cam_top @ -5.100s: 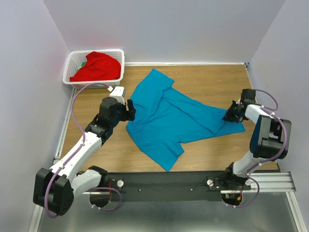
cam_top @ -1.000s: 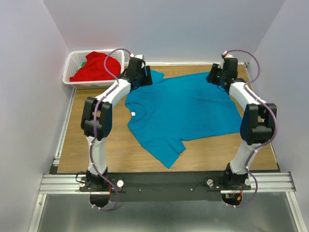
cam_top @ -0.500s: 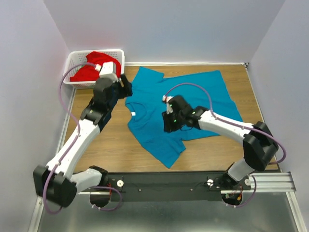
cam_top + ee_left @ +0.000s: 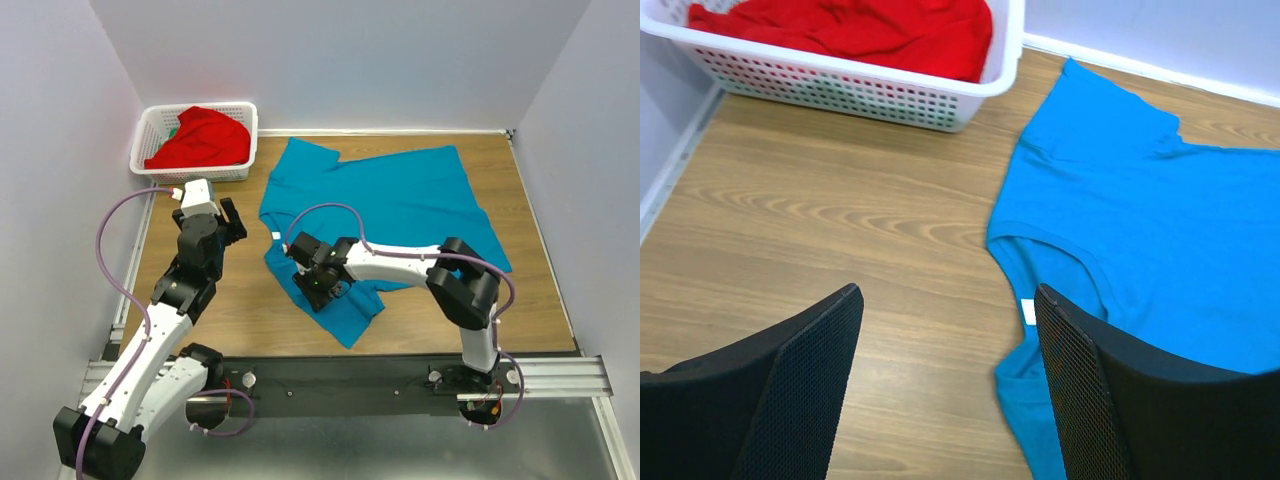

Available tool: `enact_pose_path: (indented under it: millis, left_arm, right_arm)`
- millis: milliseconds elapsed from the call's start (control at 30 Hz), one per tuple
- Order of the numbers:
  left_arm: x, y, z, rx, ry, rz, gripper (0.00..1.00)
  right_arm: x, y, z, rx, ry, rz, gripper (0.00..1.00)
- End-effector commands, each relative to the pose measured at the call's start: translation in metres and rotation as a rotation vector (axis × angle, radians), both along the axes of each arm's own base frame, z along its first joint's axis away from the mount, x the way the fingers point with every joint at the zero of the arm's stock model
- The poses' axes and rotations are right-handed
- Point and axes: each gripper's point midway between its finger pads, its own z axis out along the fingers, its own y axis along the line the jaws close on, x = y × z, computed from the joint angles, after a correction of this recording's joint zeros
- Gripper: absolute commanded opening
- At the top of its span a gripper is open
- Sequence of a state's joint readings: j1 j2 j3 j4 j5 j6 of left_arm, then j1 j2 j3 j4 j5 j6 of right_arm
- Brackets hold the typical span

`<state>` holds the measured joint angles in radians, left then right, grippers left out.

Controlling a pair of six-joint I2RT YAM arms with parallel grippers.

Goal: Fold and stack the t-shirts
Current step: Flatten the tshirt out

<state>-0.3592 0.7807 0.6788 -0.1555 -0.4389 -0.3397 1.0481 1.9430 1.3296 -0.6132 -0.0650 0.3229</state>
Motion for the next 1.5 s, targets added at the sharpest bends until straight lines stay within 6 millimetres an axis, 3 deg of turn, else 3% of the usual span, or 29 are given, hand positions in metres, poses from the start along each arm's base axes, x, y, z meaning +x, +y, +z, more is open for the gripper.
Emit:
enact_pose_path:
  millis: [0,133,200,400,567,700,733,767,800,833,867,900,933,1000,1100,1200,1233,1300,1333,1367,1467]
  left_arm:
    - [0.002,0.02,0.015,0.025,-0.058,0.098,0.77]
    - [0.003,0.02,0.015,0.023,-0.057,0.092,0.77]
    - [0.005,0.022,0.015,0.022,-0.056,0.092,0.77]
    - [0.006,0.023,0.017,0.015,-0.064,0.088,0.77]
    - [0.006,0.021,0.017,0.011,-0.067,0.07,0.77]
    - [0.008,0.017,0.015,0.012,-0.061,0.048,0.77]
    - [0.009,0.015,0.014,0.013,-0.058,0.036,0.77]
    - [0.01,0.013,0.014,0.012,-0.06,0.028,0.77]
    - [0.01,0.01,0.012,0.013,-0.055,0.012,0.78]
    - [0.011,0.009,0.011,0.012,-0.055,0.006,0.78]
    - [0.011,0.008,0.011,0.012,-0.054,-0.002,0.77]
    - [0.012,0.005,0.01,0.011,-0.052,-0.015,0.77]
    - [0.013,0.004,0.01,0.012,-0.05,-0.022,0.77]
    - [0.014,0.001,0.009,0.012,-0.049,-0.041,0.77]
    - [0.016,-0.005,0.004,0.013,-0.035,-0.072,0.77]
    - [0.017,-0.005,0.002,0.018,-0.029,-0.073,0.77]
    - [0.017,-0.006,0.002,0.018,-0.028,-0.074,0.77]
    - [0.017,-0.006,0.001,0.018,-0.025,-0.072,0.77]
    - [0.017,-0.005,0.0,0.02,-0.023,-0.07,0.77]
    - [0.018,-0.005,-0.001,0.021,-0.019,-0.07,0.77]
    - [0.018,-0.006,-0.001,0.022,-0.017,-0.073,0.77]
  right_arm:
    - [-0.015,0.007,-0.008,-0.054,0.07,0.023,0.43]
    - [-0.02,0.03,-0.015,-0.04,0.121,0.029,0.43]
    - [-0.017,0.05,-0.006,0.009,0.13,0.026,0.43]
    - [-0.013,0.082,-0.007,0.053,0.181,0.02,0.43]
    - [-0.01,0.097,0.009,0.105,0.178,0.021,0.45]
    - [0.003,0.095,0.035,0.126,0.089,-0.008,0.48]
    - [0.01,0.092,0.051,0.14,0.043,-0.03,0.5]
    - [0.022,0.08,0.053,0.107,-0.022,-0.066,0.51]
    - [0.035,0.069,0.068,0.119,-0.059,-0.101,0.52]
    - [0.043,0.058,0.06,0.088,-0.062,-0.134,0.53]
    - [0.049,0.048,0.076,0.115,-0.076,-0.162,0.53]
    - [0.057,0.026,0.066,0.072,-0.082,-0.206,0.53]
    - [0.077,0.005,0.08,0.09,-0.103,-0.273,0.53]
    - [0.096,-0.028,0.082,0.06,-0.137,-0.354,0.53]
    - [0.134,-0.113,0.071,0.009,-0.157,-0.555,0.54]
    - [0.151,-0.168,0.073,0.021,-0.176,-0.7,0.54]
    - [0.156,-0.202,0.063,0.001,-0.166,-0.794,0.54]
    - [0.158,-0.233,0.058,-0.002,-0.164,-0.885,0.54]
    - [0.165,-0.259,0.064,0.023,-0.183,-0.967,0.54]
    - [0.155,-0.272,0.052,0.012,-0.151,-1.001,0.54]
    - [0.152,-0.319,0.049,0.043,-0.141,-1.163,0.54]
